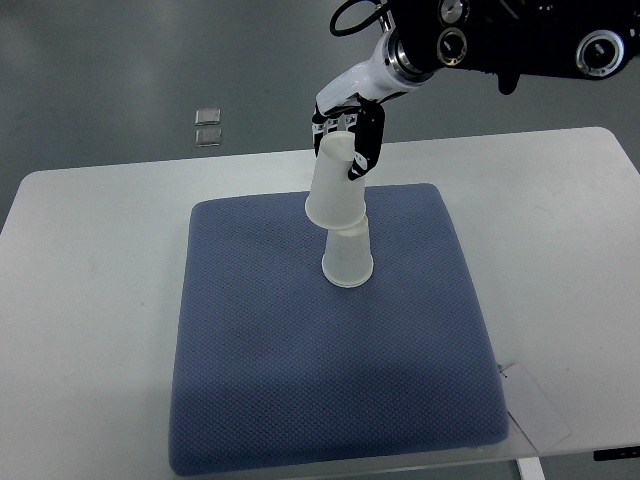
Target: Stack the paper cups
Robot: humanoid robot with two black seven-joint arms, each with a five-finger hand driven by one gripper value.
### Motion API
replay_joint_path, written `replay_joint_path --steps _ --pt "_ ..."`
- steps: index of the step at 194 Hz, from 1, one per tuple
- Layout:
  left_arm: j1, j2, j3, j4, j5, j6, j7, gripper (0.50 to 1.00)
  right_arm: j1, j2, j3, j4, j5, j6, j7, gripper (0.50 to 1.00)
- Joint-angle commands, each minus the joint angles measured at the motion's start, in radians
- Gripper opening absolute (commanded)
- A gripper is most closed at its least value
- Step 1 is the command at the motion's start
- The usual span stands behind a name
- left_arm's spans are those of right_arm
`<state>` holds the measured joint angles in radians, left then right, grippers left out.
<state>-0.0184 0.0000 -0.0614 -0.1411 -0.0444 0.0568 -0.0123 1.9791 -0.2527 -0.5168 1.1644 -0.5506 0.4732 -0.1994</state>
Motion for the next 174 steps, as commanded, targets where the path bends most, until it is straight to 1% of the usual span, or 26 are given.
replay_joint_path --steps 1,48,174 --pt "0.0 0.0 0.0 0.0 0.0 0.0 0.0 1.0 -0.006 0.0 -0.002 0.0 0.0 -0.001 0.0 0.652" --pt "0.0 0.0 0.0 0.0 0.0 0.0 0.0 1.0 -0.008 -0.004 -0.009 0.0 0.0 -0.014 0.0 0.652" --pt "0.0 0.0 0.0 0.0 0.0 0.0 0.0 1.0 -0.019 -0.019 -0.012 0.012 -0.005 -0.013 -0.002 0.66"
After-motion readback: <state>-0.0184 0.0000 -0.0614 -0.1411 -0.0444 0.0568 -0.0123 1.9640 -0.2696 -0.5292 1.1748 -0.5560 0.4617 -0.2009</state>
